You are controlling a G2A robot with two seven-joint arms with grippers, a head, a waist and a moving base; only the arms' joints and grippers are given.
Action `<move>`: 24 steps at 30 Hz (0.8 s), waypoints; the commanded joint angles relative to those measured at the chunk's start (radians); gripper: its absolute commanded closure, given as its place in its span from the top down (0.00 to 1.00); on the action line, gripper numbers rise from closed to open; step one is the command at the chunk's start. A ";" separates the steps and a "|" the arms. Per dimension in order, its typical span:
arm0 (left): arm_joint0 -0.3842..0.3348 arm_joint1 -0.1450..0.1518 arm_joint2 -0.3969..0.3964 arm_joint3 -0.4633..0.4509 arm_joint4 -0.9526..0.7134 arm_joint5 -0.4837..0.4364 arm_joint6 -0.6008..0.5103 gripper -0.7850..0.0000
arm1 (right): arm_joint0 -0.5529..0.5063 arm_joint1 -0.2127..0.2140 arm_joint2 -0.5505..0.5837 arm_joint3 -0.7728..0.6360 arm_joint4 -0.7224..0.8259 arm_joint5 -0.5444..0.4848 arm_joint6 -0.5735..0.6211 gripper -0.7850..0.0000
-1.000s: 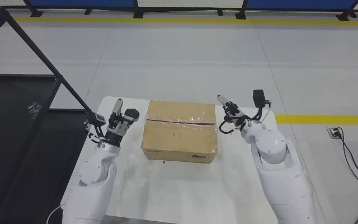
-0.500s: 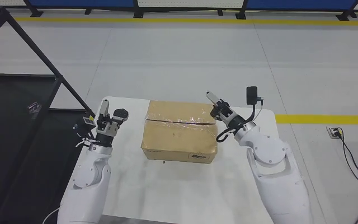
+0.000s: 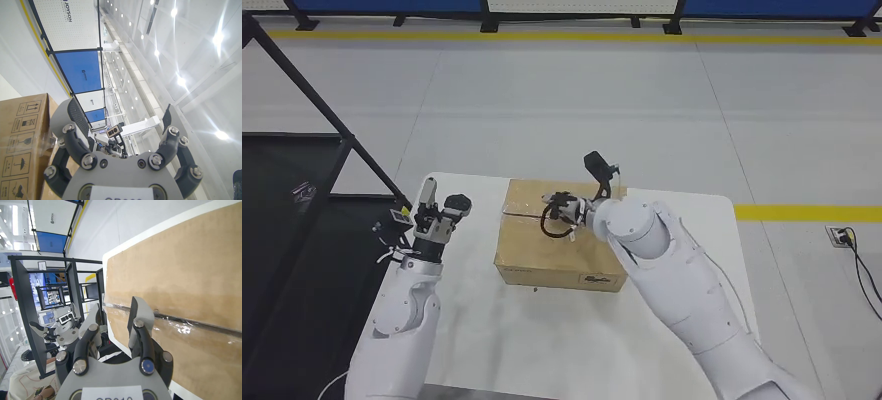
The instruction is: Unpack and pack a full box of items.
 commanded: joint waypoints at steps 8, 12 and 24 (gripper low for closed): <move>0.004 0.002 -0.011 0.002 -0.009 0.002 0.001 1.00 | 0.124 -0.083 -0.099 0.235 0.132 -0.057 -0.062 0.00; 0.001 0.002 -0.006 0.005 -0.011 -0.001 -0.003 1.00 | 0.168 -0.125 -0.142 0.313 0.181 -0.077 -0.088 0.00; 0.016 0.004 -0.021 0.005 -0.026 -0.007 -0.004 1.00 | 0.287 -0.225 -0.204 0.581 0.260 -0.091 -0.092 0.00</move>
